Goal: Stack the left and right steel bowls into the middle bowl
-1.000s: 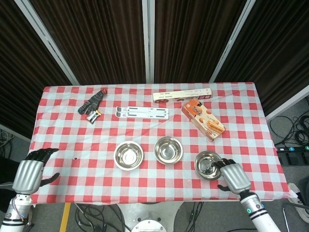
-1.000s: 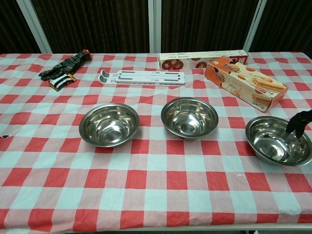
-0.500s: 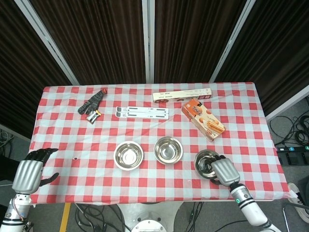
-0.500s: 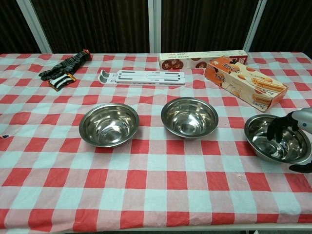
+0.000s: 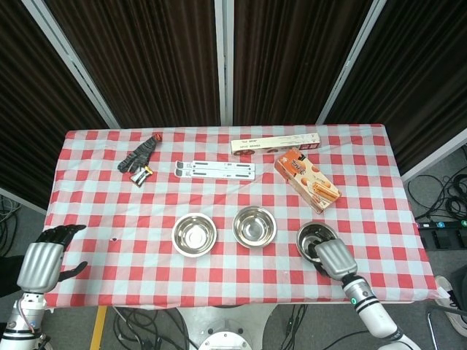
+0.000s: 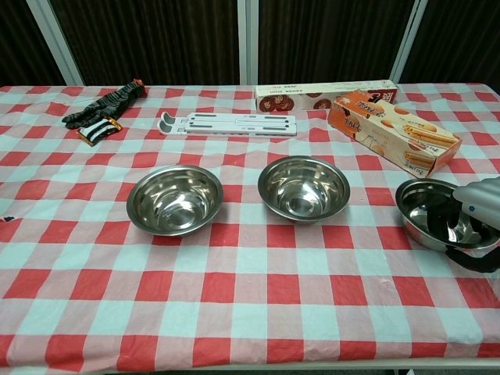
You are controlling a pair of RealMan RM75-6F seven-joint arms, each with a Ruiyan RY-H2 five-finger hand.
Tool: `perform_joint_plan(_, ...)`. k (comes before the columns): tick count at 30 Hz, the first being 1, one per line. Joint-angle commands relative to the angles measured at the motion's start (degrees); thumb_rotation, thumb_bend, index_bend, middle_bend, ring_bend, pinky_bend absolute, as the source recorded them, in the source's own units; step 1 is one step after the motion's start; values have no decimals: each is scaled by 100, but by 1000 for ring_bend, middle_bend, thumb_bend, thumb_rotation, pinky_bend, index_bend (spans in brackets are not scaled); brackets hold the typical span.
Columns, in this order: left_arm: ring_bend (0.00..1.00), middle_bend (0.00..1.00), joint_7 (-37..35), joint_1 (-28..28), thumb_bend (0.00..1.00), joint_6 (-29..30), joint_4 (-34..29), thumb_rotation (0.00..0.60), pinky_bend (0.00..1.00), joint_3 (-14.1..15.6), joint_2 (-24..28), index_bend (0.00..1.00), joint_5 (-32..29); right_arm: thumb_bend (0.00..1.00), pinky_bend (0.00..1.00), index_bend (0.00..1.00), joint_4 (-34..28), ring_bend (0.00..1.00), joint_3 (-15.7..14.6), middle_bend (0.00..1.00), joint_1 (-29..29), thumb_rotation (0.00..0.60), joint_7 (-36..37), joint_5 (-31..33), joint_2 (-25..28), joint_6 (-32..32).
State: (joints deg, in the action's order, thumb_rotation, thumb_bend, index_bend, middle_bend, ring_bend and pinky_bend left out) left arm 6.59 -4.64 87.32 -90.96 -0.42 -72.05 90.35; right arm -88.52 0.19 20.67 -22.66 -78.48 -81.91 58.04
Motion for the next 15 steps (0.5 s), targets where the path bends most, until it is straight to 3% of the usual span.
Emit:
perform_joint_plan(1,300,394,-6,2,140,3,-3,600,319,-1,4,313,-1,405,524,584,14,419,-5,513,1,600,-16,11,-22,41)
perform_joint_plan(15,300,394,-74,11,140,-24,19,600,320,8,17,313,-42,475,652,697,40,511,-32,598,-4,600,183,-38,45,232)
